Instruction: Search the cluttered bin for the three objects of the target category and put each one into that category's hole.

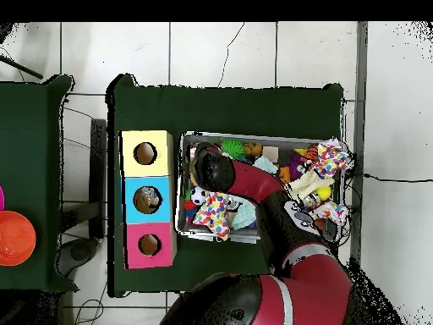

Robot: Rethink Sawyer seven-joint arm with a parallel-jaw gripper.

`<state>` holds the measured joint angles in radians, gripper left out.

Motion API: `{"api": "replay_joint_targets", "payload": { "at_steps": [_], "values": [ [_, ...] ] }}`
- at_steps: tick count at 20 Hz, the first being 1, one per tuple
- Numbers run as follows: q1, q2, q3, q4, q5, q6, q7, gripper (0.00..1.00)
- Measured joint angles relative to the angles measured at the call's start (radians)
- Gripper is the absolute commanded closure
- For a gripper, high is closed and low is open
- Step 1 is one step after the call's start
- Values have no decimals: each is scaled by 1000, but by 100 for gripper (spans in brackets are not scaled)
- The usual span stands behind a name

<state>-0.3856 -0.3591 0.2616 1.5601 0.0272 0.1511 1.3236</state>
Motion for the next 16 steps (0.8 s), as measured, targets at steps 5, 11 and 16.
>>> {"api": "replay_joint_targets", "payload": {
  "at_steps": [5,11,16],
  "values": [
    [2,-1,0,1,0,0,0,0],
    [-4,-9,6,24,-3,-4,0,0],
    [-10,-14,8,54,-19,-22,0,0]
  ]
}}
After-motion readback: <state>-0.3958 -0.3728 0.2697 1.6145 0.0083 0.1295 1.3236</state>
